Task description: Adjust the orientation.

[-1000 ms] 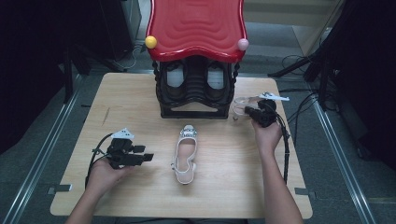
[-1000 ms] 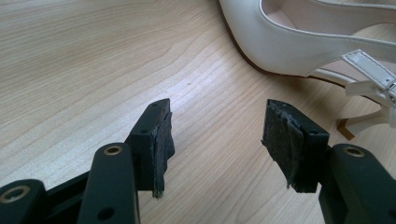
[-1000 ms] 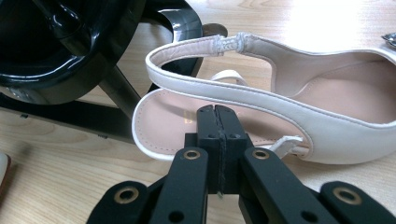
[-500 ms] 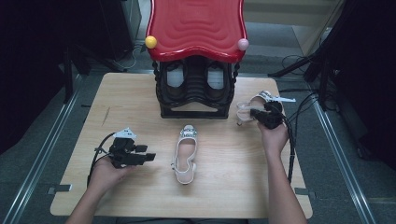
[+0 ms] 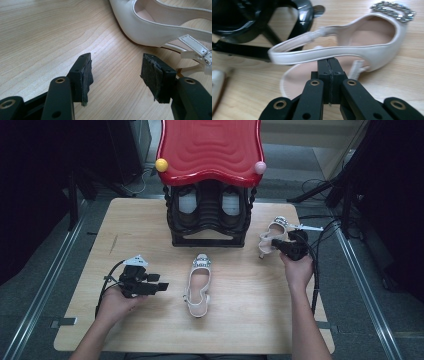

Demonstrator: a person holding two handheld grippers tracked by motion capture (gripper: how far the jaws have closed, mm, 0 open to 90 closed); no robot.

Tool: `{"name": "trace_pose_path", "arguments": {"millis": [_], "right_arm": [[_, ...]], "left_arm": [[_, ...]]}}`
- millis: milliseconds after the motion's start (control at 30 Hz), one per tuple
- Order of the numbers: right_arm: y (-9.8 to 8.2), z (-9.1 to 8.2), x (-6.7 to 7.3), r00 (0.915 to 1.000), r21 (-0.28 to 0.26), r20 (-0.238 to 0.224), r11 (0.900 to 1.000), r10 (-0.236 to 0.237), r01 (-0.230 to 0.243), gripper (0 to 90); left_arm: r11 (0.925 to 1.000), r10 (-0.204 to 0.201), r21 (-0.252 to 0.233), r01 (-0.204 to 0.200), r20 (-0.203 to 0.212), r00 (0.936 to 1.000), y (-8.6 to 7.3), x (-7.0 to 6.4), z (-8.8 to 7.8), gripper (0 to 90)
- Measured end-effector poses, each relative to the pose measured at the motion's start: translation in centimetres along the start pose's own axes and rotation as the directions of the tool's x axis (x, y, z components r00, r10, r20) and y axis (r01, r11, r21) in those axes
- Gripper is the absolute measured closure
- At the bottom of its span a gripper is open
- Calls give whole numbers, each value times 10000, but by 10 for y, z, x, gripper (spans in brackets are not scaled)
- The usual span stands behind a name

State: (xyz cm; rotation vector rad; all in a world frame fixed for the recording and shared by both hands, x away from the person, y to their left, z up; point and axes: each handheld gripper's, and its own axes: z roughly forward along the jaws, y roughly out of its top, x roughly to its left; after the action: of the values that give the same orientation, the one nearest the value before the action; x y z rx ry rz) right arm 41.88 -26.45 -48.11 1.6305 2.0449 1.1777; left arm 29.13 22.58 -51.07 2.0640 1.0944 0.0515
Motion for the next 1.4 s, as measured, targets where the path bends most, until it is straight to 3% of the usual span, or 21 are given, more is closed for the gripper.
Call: {"name": "trace_pose_path", "arguments": {"millis": [133, 467, 600, 833, 1267, 1400], "right_arm": [[0, 2, 12, 9994, 122, -359, 9999, -29, 33, 900], [3, 19, 45, 9938, 354, -902, 9971, -643, 677, 900], [-2, 27, 44, 9933, 526, -939, 9959, -680, 732, 900], [-3, 25, 41, 9930, 502, -1006, 9965, -611, 664, 900], [-14, 5, 27, 9963, 473, -754, 9979, -412, 449, 900], [-19, -2, 21, 9974, 433, -666, 9986, -263, 292, 900]], "left_arm": [[10000, -22, -71, 22, -3, 10000, -1, 0, -2, 421], [10000, -37, -20, 36, -163, 9999, -6, 1, -5, 418], [10000, -36, -15, 36, -187, 9998, -6, 1, -5, 416], [10000, -37, -11, 36, -156, 9999, -5, 2, -5, 405], [9994, -303, -200, 299, -189, 9994, 2, 17, 4, 405], [9999, -91, -74, 89, -266, 9996, 9, 18, 7, 405]]}}
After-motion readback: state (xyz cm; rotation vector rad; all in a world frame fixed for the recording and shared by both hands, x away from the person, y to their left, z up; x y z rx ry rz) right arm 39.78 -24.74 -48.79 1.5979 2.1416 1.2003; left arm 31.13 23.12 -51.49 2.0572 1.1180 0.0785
